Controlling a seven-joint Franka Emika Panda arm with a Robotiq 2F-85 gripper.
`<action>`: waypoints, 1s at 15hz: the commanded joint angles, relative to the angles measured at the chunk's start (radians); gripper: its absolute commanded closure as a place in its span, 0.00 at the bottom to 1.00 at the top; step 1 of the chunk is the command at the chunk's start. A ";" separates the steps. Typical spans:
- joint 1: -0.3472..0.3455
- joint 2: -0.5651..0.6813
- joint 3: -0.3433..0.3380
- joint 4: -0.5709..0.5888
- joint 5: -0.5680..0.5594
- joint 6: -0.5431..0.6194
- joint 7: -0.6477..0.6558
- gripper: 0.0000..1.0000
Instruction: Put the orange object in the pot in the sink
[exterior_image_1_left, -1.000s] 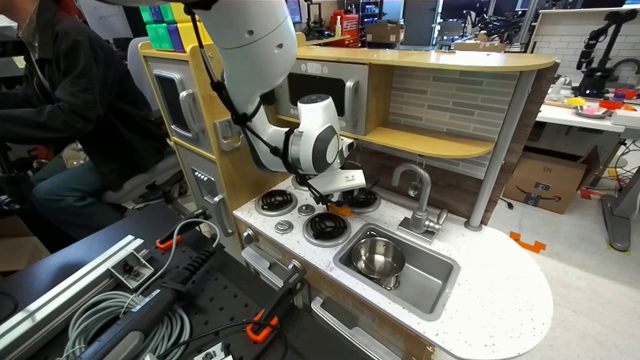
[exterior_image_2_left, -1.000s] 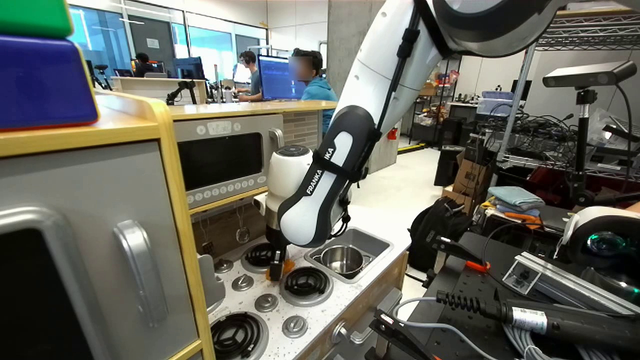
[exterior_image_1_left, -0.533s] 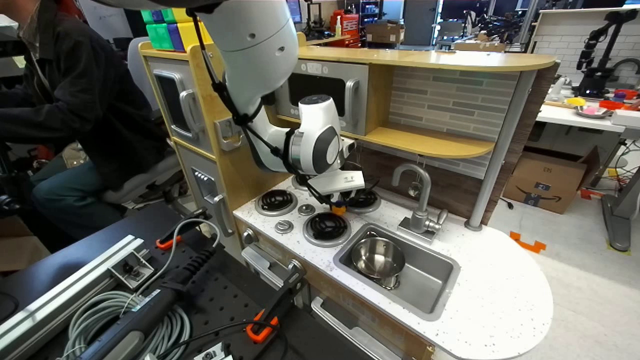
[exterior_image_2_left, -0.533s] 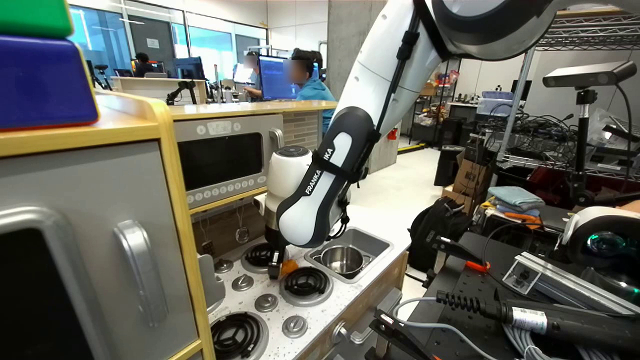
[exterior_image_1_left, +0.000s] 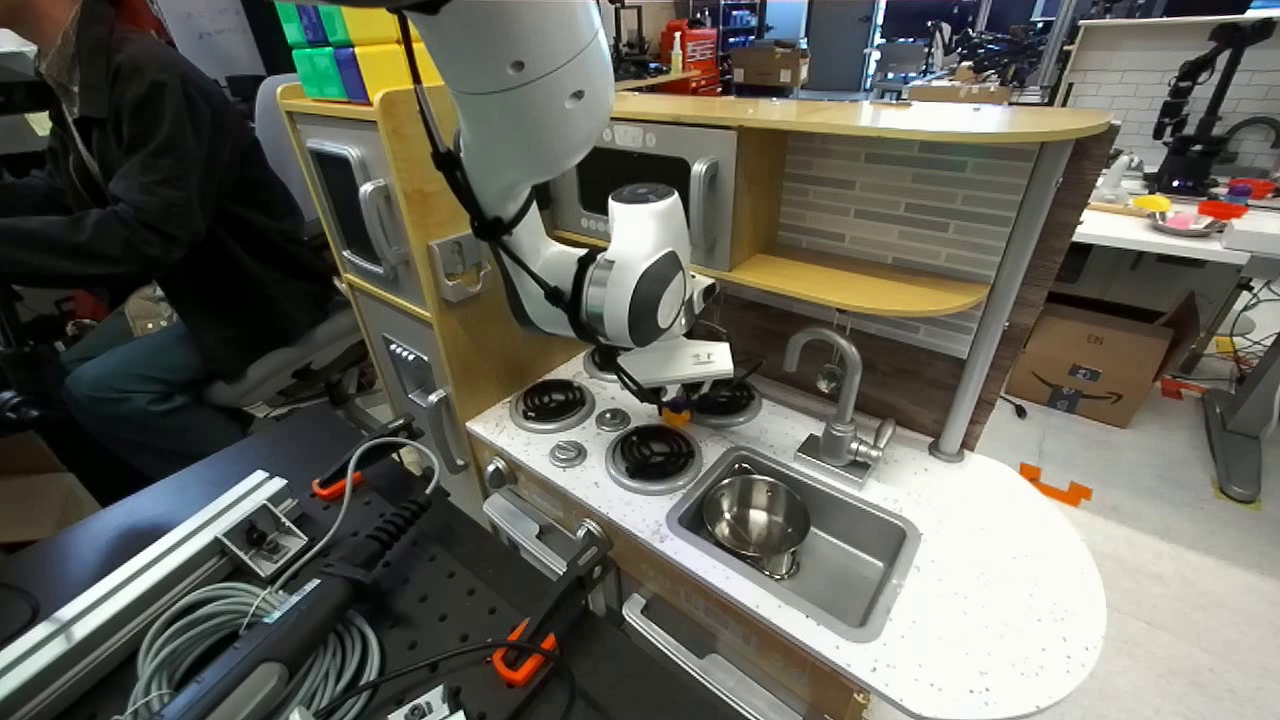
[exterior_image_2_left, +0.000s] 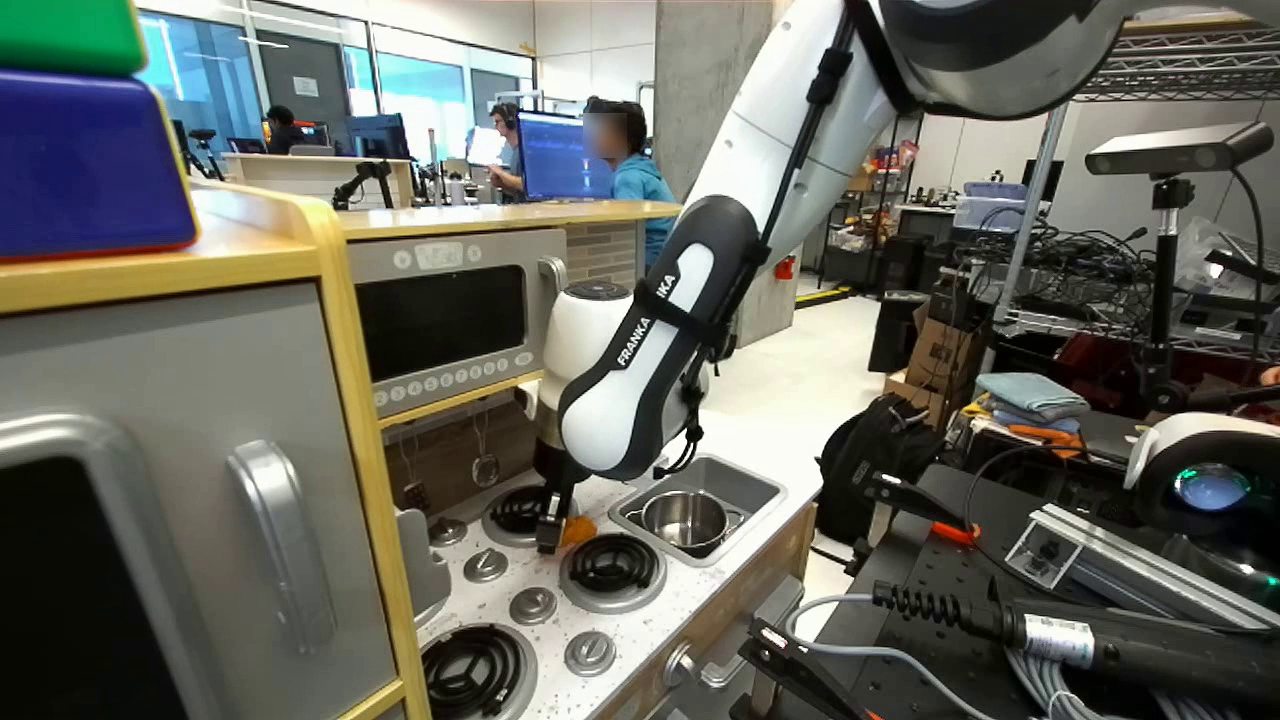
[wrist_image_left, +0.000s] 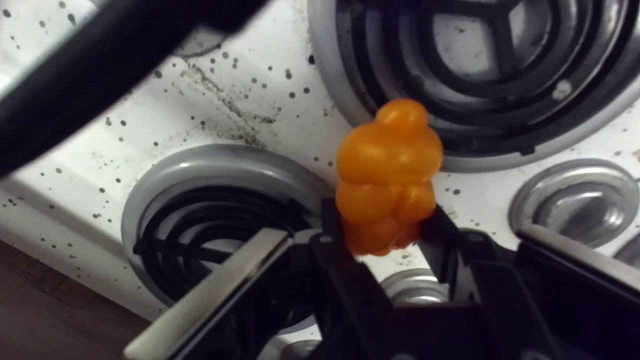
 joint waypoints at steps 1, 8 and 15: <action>-0.123 -0.119 0.095 -0.190 -0.008 0.024 -0.108 0.84; -0.251 -0.194 0.108 -0.256 0.039 0.016 -0.141 0.84; -0.194 -0.094 -0.022 -0.065 0.127 -0.158 0.004 0.84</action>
